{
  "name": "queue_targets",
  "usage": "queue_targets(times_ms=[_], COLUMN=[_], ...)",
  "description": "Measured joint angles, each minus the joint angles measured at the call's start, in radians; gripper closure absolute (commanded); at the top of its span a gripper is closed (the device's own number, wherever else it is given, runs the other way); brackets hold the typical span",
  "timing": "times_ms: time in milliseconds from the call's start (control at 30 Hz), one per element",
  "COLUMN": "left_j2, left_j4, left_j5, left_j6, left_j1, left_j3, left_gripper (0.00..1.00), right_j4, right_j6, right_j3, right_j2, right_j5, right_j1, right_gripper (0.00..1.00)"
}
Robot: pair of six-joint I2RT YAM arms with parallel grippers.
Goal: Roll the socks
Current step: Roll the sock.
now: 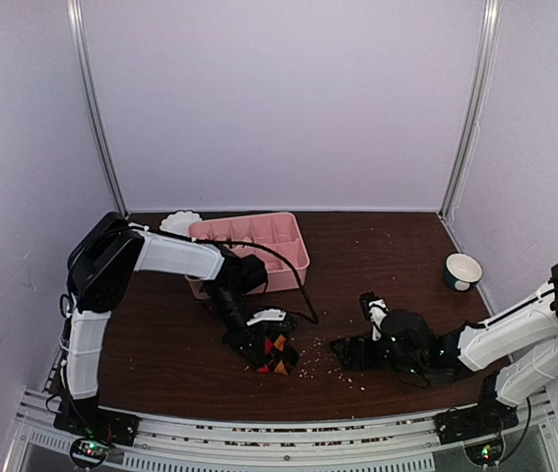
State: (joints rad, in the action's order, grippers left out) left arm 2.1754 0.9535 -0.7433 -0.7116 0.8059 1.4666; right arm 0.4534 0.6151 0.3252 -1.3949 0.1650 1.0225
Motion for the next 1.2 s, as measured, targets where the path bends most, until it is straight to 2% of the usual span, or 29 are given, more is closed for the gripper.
queue_targets(times_ms=[67, 133, 200, 300, 600, 700, 867, 1033, 1200], left_j2=[0.007, 0.017, 0.032, 0.053, 0.077, 0.085, 0.091, 0.092, 0.103], left_j4=[0.015, 0.026, 0.048, 0.073, 0.114, 0.125, 0.135, 0.140, 0.156], left_j5=[-0.006, -0.013, -0.026, -0.044, -0.058, -0.058, -0.061, -0.061, -0.065], left_j6=[0.000, 0.000, -0.001, -0.001, 0.000, -0.001, 0.000, -0.001, -0.002], left_j1=[-0.002, -0.008, -0.013, -0.018, -0.022, -0.022, -0.023, -0.024, -0.024], left_j3=[0.008, 0.019, 0.035, 0.055, 0.084, 0.095, 0.101, 0.103, 0.117], left_gripper=[1.00, 1.00, 1.00, 1.00, 1.00, 1.00, 1.00, 0.99, 0.98], right_j4=[0.035, 0.069, 0.098, 0.080, -0.024, -0.063, -0.079, -0.051, -0.026], right_j6=[-0.048, -0.170, -0.326, -0.547, -1.017, -1.114, -1.237, -1.304, -1.321], right_j3=[-0.017, -0.019, -0.011, 0.056, 0.276, 0.333, 0.407, 0.454, 0.460], right_j2=[-0.001, -0.012, -0.026, -0.063, -0.237, -0.306, -0.394, -0.467, -0.493], right_j5=[-0.001, 0.002, 0.013, 0.015, 0.024, 0.026, 0.052, 0.085, 0.095], right_j1=[-0.001, 0.045, 0.144, 0.248, 0.319, 0.328, 0.328, 0.318, 0.296], right_gripper=[0.14, 0.15, 0.20, 0.25, 0.42, 0.46, 0.61, 0.75, 0.94])
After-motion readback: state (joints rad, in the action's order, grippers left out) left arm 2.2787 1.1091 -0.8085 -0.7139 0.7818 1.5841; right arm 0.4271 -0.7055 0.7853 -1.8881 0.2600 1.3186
